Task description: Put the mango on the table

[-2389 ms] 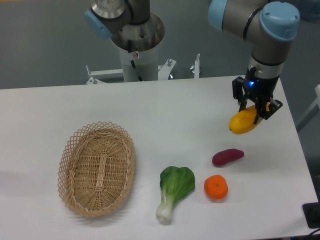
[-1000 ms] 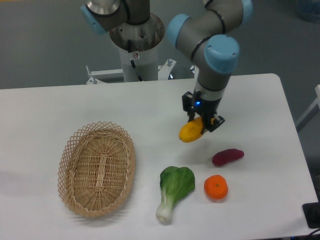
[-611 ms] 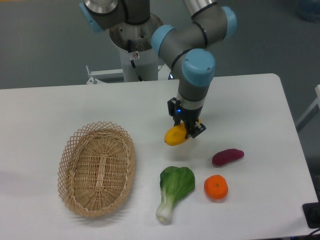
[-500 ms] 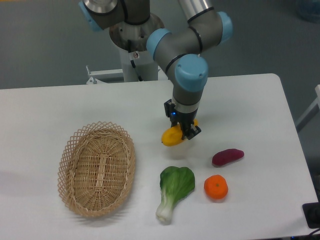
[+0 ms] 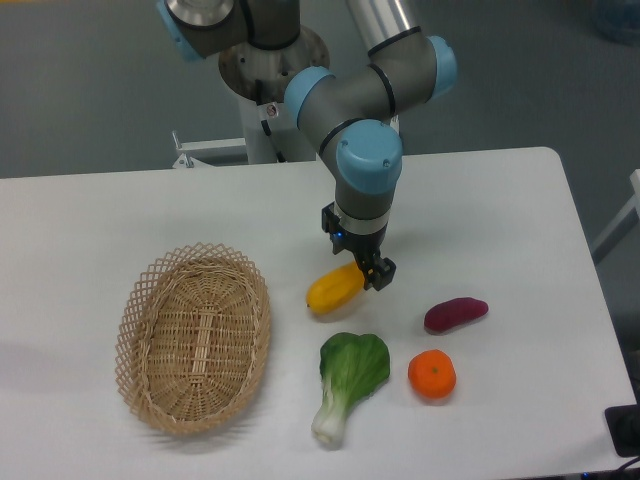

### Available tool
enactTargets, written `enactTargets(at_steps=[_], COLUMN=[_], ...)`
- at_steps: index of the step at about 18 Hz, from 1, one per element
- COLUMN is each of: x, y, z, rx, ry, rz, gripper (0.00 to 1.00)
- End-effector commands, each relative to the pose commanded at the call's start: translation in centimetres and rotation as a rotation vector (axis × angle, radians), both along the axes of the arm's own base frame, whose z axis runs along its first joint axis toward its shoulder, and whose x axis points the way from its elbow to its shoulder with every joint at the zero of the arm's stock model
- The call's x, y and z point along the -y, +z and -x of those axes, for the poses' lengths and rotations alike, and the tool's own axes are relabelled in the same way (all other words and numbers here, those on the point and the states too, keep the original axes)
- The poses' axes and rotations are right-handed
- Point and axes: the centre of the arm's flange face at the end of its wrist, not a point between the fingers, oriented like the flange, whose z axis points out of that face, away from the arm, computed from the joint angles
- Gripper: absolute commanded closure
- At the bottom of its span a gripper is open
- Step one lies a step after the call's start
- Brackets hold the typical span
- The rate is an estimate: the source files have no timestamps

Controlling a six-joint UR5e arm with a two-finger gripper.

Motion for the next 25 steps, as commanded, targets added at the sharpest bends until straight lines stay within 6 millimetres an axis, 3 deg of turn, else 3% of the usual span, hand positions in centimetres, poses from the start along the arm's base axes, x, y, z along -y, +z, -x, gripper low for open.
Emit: enactTargets(at_steps=[5, 9, 13, 17, 20, 25], x=[-0.6, -1.7, -0.8, 1.6, 4.7, 11.5], y=[2.4, 6.2, 11.6, 15.2, 17.2, 20.2], z=[0.9, 2.2, 6.5, 10.5, 13.4, 17.5], rx=[-0.034, -0.084, -0.166, -0.203, -0.174, -0.163], ry=[0.102, 0.155, 0.216, 0.226, 0.103, 0.047], rz=[-0.04, -0.104, -0.164, -0.18, -0.106, -0.067], gripper=[0.0, 0.0, 0.0, 0.0, 0.0, 0.0])
